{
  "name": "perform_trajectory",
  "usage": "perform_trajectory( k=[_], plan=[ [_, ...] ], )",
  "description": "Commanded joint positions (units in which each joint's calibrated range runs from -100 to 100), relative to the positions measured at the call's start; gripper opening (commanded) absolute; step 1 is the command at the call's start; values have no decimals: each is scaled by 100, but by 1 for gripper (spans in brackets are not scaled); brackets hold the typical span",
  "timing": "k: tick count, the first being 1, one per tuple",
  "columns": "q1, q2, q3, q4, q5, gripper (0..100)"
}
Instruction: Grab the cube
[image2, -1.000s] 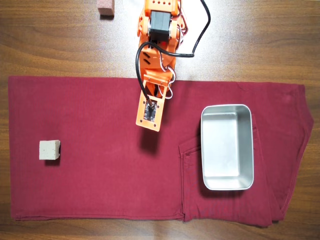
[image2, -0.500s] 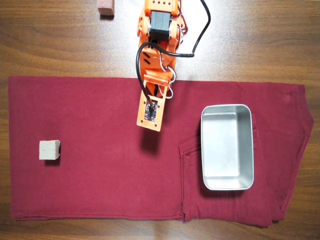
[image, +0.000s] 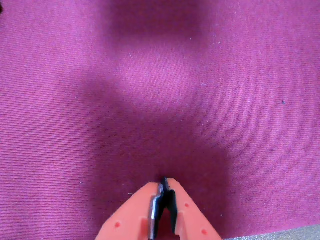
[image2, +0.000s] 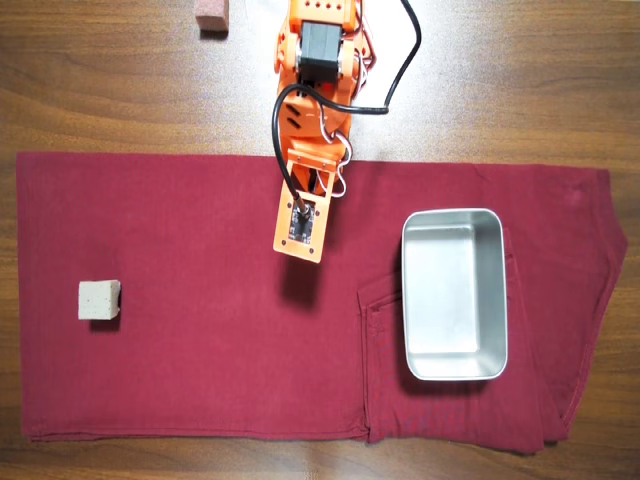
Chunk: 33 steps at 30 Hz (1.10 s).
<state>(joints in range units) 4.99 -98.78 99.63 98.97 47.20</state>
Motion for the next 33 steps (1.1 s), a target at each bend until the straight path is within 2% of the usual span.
perform_trajectory(
  k=[1,12,14,16,19,25,29,31,33],
  plan=[
    [-19,38,37,103,15,1],
    [68,180,37,76,39,0],
    [240,908,-136,-524,78,1],
    [682,2284,-1119,-1400,78,5],
    [1450,4503,-3541,-1649,220,17],
    [3273,8436,-8457,-1261,-63,24],
    [4454,10043,-10095,-1095,122,27],
    [4837,10913,-11215,-699,93,30],
    [5125,11490,-11907,-791,83,33]
  ],
)
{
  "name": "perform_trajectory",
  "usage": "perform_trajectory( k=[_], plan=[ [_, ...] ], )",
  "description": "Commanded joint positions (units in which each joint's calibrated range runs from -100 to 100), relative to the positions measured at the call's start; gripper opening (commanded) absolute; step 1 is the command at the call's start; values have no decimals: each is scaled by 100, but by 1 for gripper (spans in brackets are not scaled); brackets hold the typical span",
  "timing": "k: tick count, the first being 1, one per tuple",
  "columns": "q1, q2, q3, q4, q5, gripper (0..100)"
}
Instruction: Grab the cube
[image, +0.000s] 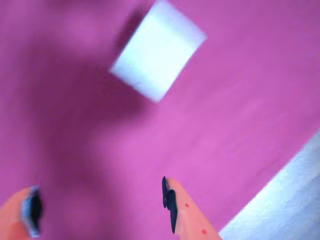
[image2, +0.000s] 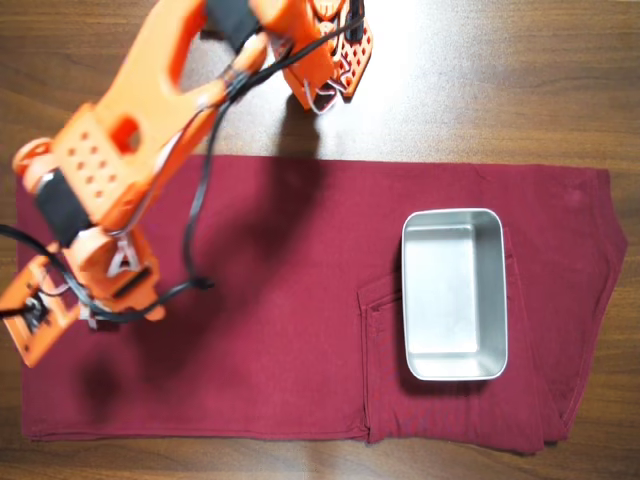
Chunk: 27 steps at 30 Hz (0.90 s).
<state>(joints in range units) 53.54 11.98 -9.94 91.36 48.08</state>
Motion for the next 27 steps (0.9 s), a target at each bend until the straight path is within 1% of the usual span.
perform_trajectory(
  k=[1,3,5,10,15,22,23,25,27],
  plan=[
    [375,697,-1322,-160,-20,34],
    [500,1159,-1832,-685,-122,36],
    [548,1461,-2005,-980,-195,36],
    [510,1913,-2014,-1183,-205,39],
    [539,2233,-2023,-1607,-200,41],
    [510,2641,-2023,-1884,-230,41],
    [491,2704,-2023,-1939,-239,33],
    [462,2721,-2023,-2087,-347,0],
    [462,2766,-2023,-2114,-347,0]
  ],
)
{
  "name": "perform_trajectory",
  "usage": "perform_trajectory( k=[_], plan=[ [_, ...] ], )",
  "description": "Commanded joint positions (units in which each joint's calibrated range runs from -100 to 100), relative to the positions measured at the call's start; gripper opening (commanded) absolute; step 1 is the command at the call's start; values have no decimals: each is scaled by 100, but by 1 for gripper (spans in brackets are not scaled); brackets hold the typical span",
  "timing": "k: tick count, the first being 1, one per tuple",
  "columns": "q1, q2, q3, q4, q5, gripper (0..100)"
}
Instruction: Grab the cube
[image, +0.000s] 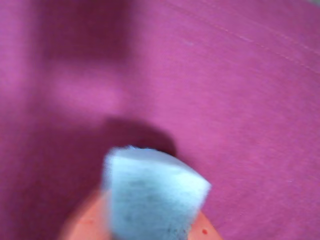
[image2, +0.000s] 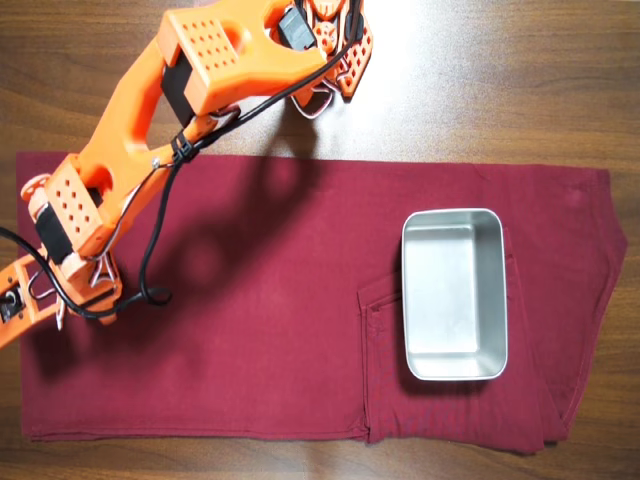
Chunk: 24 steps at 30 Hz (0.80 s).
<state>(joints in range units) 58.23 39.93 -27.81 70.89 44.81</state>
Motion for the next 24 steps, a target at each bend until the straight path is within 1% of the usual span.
perform_trajectory(
  k=[1,4,6,9,11,12,13,15,18,22,24],
  plan=[
    [-26,-12,-228,-68,-20,0],
    [-112,-109,-237,98,15,0],
    [-266,-544,-164,274,54,0],
    [-823,-1734,400,430,59,0],
    [-1350,-2551,737,384,-29,0],
    [-1715,-2950,874,578,-44,0],
    [-2157,-3349,1065,864,-63,0],
    [-3222,-4157,1911,891,-39,0],
    [-5256,-4903,2776,993,-166,0],
    [-8155,-4743,2949,947,-562,0],
    [-9085,-4681,3177,947,-620,0]
  ],
)
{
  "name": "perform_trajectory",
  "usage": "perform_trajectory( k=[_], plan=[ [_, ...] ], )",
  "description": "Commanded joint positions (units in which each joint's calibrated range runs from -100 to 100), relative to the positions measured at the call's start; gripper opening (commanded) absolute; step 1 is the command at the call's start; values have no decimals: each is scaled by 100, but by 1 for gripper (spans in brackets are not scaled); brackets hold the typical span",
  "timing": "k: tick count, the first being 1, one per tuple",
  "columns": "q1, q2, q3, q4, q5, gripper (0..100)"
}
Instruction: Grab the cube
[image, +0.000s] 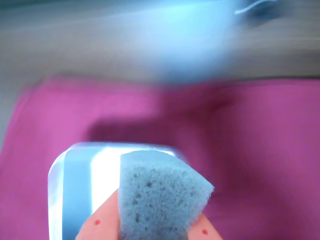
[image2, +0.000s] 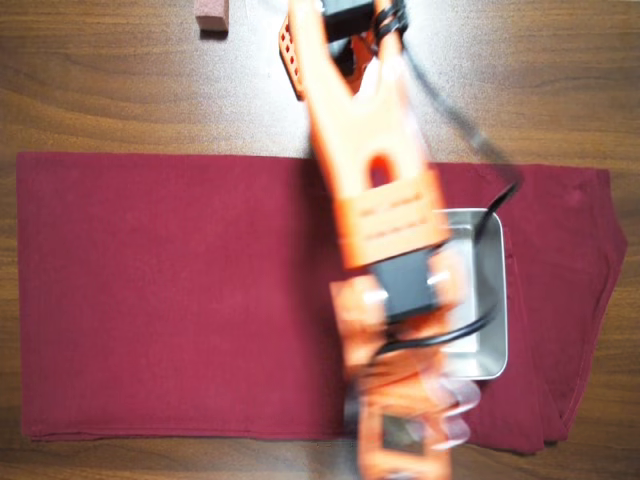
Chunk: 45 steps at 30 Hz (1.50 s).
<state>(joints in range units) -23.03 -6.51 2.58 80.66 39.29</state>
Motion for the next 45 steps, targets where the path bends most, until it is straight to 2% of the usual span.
perform_trajectory(
  k=[1,3,10,12,16,23,24,26,27,28,29,33,35,37,39,45],
  plan=[
    [-1286,-90,366,-21,-88,0],
    [-1651,-250,903,7,-88,0],
    [-1699,-436,1312,284,-29,1],
    [-1728,-445,1312,358,-34,7],
    [-1651,-445,1285,560,-156,26],
    [-1469,-614,1221,800,-29,39],
    [-1373,-676,1203,782,15,39],
    [-979,-925,1267,358,161,28],
    [-758,-1058,1294,53,220,19],
    [-547,-1218,1376,-343,254,5],
    [-278,-1440,1567,-850,371,0],
    [1295,-2594,2623,-1708,991,0],
    [1900,-3854,4207,-2252,1148,0],
    [2102,-5558,6037,-2648,1221,0],
    [2207,-6943,7312,-2492,1162,0],
    [2159,-9047,9241,-1671,1192,0]
  ],
)
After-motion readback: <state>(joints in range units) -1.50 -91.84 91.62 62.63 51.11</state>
